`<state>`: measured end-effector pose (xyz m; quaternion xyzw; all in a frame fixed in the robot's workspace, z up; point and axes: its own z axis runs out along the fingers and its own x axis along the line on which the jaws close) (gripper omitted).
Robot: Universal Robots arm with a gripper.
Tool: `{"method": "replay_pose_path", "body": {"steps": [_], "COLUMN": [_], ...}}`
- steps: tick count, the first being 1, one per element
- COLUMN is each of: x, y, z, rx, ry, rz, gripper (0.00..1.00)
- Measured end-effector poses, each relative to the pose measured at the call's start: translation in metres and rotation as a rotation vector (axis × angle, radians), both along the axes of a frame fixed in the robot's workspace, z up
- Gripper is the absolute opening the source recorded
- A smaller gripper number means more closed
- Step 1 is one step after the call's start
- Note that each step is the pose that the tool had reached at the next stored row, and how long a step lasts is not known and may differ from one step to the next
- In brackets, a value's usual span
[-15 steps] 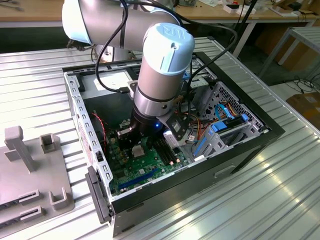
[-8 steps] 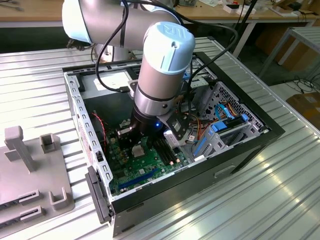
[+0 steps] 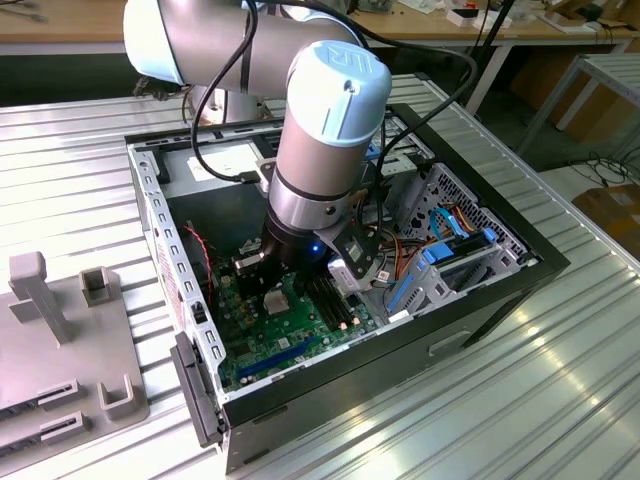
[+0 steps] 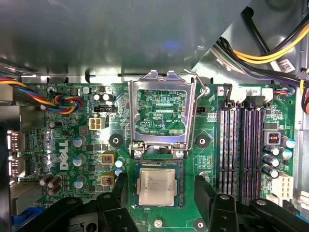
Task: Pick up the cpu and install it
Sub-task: 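Place the cpu into insertion slot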
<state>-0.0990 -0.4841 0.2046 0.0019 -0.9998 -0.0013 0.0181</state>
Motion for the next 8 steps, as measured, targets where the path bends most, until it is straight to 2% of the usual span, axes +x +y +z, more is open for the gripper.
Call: {"method": "replay_pose_path", "body": {"steps": [4,5,6,8], "x": [0.0021,0.0021,0.0022,0.0024], "y": [0.0000,0.0000,0.0000,0.0000], "z": [0.0000,0.0000,0.0000,0.0000], "rx": [-0.0001,0.0000,0.0000,-0.0001], "ry": [0.0001,0.0000,0.0000,0.0001], "rz": [0.000,0.000,0.000,0.000], "gripper": [0.66,0.65,0.58,0.58]}}
